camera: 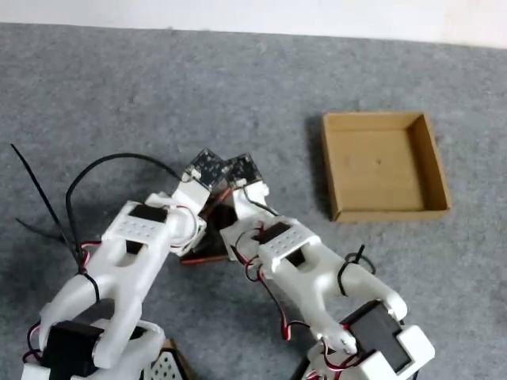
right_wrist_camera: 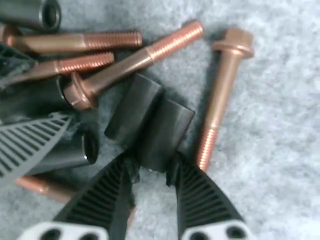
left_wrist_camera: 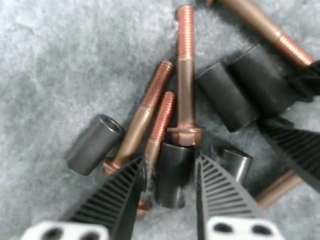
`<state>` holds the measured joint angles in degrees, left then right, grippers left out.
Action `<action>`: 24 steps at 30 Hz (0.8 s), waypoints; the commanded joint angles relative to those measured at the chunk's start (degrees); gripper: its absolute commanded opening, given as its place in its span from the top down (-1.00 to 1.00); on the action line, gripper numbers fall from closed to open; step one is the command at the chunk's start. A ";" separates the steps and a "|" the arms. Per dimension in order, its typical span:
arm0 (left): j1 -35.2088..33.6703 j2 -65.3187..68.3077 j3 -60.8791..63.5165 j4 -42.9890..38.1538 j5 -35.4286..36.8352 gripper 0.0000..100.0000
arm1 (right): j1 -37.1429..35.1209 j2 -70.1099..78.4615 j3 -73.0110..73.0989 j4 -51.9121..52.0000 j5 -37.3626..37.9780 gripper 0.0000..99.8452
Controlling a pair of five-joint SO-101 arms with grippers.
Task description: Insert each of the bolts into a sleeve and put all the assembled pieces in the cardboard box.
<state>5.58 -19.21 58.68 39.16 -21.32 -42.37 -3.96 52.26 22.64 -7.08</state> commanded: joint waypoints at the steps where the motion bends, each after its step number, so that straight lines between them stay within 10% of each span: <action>1: -0.22 0.40 -1.36 1.67 -2.46 0.68 | -0.22 -0.40 -1.10 -1.98 0.70 0.99; 24: -0.40 13.05 -11.56 10.55 -2.73 0.68 | -0.22 -0.40 -1.10 -1.98 0.70 0.99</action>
<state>5.93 -9.01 49.19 47.34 -23.69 -42.37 -3.96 52.26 22.64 -7.08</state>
